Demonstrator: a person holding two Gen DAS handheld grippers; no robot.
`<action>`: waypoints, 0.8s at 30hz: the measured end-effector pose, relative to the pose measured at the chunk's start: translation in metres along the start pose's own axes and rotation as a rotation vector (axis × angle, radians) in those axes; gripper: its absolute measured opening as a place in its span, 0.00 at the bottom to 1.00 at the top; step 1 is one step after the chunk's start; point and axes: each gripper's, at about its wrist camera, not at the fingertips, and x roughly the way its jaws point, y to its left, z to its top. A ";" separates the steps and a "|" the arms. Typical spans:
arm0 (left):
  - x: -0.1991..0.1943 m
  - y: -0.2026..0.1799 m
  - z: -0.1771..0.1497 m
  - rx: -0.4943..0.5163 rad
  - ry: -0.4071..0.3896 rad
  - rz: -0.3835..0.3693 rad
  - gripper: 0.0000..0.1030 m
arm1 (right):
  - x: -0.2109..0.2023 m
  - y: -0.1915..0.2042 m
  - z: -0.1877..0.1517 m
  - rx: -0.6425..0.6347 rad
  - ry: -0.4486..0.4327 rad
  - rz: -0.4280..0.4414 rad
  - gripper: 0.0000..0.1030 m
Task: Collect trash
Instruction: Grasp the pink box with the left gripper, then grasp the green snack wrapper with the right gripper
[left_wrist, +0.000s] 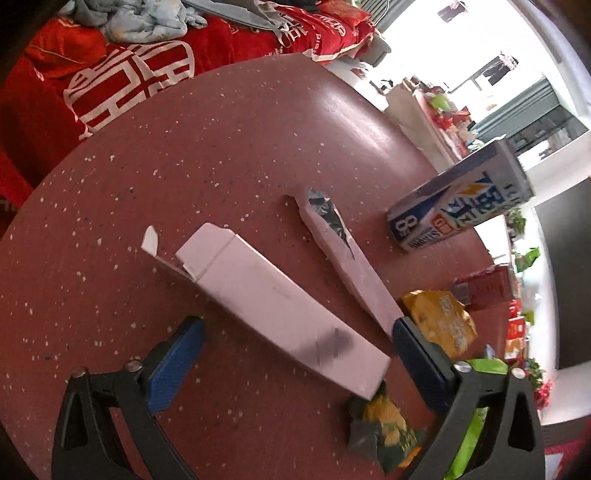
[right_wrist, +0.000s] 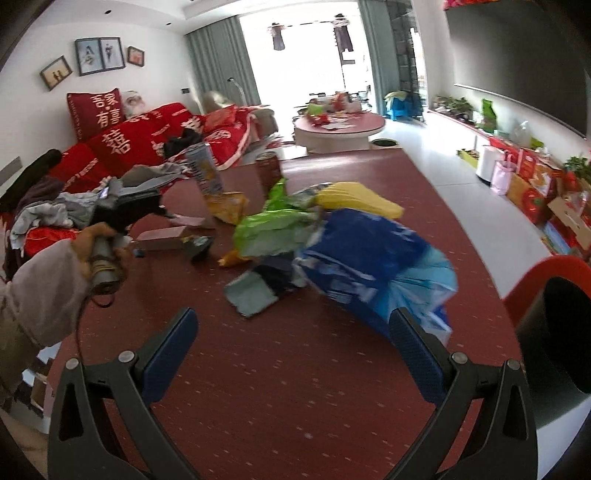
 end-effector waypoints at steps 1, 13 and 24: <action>0.003 -0.001 0.000 0.007 0.004 0.009 1.00 | 0.004 0.004 0.002 -0.008 0.003 0.008 1.00; -0.021 -0.010 -0.027 0.325 -0.107 0.062 1.00 | 0.061 0.063 0.047 -0.083 0.057 0.131 1.00; -0.079 0.035 -0.077 0.540 -0.218 -0.076 1.00 | 0.158 0.136 0.072 -0.223 0.175 0.130 0.80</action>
